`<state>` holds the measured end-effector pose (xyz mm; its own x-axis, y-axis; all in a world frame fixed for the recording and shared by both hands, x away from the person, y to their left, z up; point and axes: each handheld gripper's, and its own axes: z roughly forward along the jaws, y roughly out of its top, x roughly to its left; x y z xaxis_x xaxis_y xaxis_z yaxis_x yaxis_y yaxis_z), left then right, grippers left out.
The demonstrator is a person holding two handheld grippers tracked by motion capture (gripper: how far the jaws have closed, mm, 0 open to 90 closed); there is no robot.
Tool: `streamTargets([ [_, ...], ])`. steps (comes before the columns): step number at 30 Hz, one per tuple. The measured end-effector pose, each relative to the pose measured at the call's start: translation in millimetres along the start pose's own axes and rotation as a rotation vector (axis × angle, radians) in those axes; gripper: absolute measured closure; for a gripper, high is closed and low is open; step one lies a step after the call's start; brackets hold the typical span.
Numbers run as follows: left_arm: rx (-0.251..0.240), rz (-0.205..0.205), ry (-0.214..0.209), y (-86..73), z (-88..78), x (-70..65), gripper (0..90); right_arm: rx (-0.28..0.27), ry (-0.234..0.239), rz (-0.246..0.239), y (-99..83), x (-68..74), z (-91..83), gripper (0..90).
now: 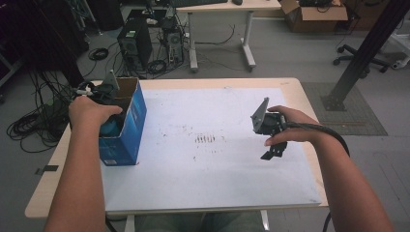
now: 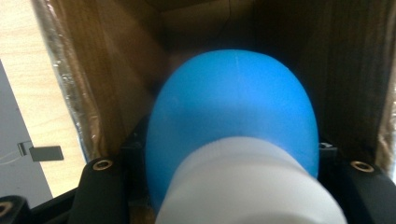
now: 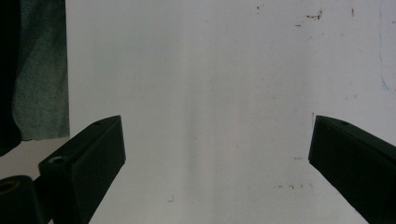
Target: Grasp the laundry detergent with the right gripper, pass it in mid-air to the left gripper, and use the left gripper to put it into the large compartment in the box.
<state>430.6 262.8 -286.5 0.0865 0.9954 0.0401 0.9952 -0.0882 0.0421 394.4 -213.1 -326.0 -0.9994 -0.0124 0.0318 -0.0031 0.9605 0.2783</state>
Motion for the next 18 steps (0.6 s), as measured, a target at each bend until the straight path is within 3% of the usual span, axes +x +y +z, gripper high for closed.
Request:
streamTargets([
  [18, -0.008, 0.001, 0.002, -0.8, 1.8, -0.4, 38.1, -0.009, -0.004, 0.006, -3.7, 1.1, 1.0, 3.8],
])
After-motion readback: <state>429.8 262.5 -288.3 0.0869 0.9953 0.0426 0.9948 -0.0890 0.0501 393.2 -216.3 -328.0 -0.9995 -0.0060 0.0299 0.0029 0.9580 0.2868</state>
